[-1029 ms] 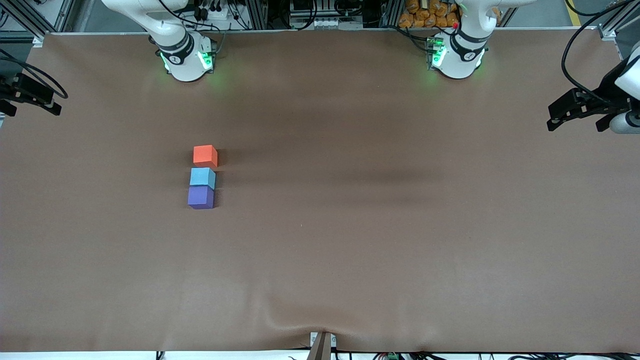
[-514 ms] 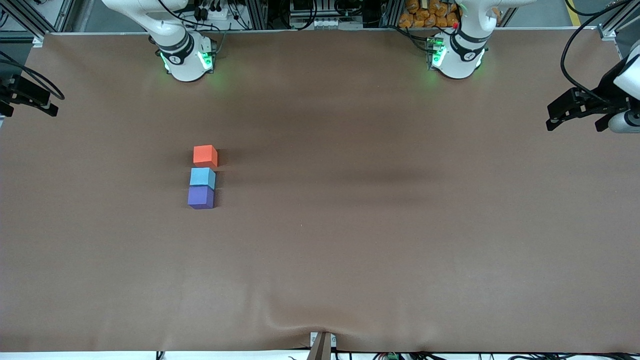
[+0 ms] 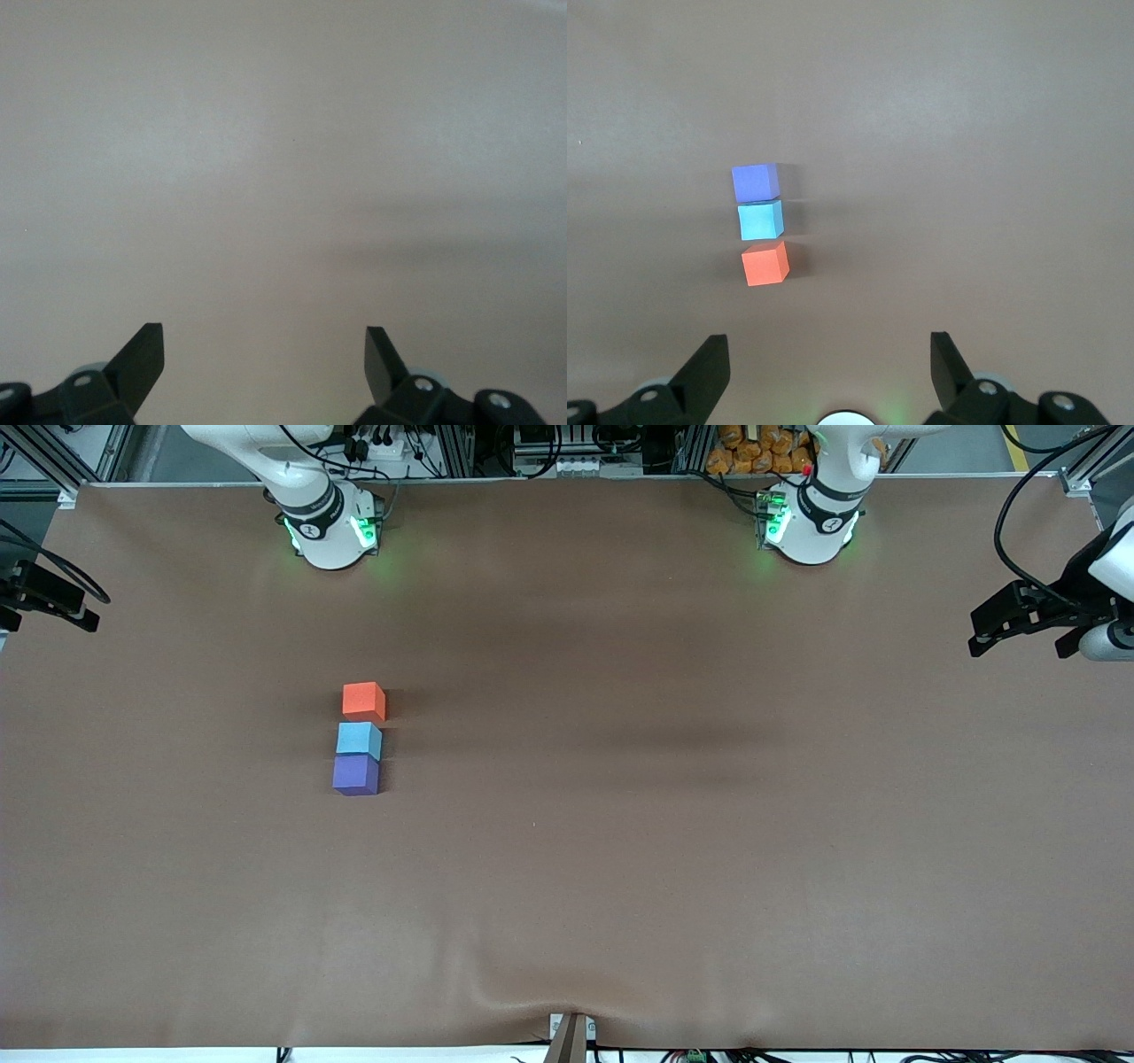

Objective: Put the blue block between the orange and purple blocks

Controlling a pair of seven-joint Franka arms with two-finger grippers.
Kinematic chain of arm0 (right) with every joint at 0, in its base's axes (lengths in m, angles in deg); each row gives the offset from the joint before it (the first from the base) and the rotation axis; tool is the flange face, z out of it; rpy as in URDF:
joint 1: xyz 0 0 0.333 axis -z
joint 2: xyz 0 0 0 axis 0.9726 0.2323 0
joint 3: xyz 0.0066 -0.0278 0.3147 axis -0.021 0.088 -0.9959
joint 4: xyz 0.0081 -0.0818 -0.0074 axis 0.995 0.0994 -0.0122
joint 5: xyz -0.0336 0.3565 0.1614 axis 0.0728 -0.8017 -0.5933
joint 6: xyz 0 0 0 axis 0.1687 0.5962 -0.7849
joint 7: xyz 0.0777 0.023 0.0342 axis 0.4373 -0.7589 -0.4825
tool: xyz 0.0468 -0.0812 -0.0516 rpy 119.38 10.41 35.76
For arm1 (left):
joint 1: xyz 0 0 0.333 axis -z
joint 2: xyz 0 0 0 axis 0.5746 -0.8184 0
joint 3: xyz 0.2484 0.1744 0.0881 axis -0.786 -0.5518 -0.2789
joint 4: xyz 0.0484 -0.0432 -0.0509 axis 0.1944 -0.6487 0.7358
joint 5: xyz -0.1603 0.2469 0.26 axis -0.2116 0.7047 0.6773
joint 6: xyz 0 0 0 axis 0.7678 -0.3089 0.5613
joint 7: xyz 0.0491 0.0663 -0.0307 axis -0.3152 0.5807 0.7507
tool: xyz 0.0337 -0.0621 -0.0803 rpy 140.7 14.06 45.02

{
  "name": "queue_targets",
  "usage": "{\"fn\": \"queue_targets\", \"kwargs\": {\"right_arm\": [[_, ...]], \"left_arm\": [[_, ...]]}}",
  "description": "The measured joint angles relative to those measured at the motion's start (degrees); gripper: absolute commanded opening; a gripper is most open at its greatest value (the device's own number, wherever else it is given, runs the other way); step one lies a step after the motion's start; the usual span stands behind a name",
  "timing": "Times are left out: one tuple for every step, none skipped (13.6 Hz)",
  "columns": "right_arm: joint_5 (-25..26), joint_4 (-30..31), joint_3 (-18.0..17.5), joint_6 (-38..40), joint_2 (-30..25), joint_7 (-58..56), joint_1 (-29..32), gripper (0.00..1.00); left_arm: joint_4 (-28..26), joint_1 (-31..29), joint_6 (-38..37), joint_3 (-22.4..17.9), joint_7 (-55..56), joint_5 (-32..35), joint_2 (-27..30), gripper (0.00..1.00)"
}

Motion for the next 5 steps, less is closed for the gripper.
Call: {"fn": "queue_targets", "kwargs": {"right_arm": [[0.00, 0.00, -0.01, 0.16, 0.03, 0.00, 0.15, 1.00], [0.00, 0.00, -0.01, 0.24, 0.07, 0.00, 0.49, 1.00], [0.00, 0.00, 0.00, 0.24, 0.09, -0.02, 0.85, 1.00], [0.00, 0.00, 0.00, 0.25, 0.10, -0.03, 1.03, 1.00], [0.00, 0.02, -0.03, 0.26, 0.12, -0.03, 1.03, 1.00]], "left_arm": [[0.00, 0.00, 0.00, 0.00, 0.00, 0.00, 0.00, 1.00], [0.00, 0.00, 0.00, -0.03, 0.00, 0.00, 0.00, 1.00], [0.00, -0.01, 0.00, -0.08, 0.00, 0.00, 0.00, 1.00], [0.00, -0.02, 0.00, -0.11, 0.00, 0.00, 0.00, 1.00], [0.01, -0.02, 0.00, -0.13, 0.00, 0.00, 0.00, 1.00]]}}
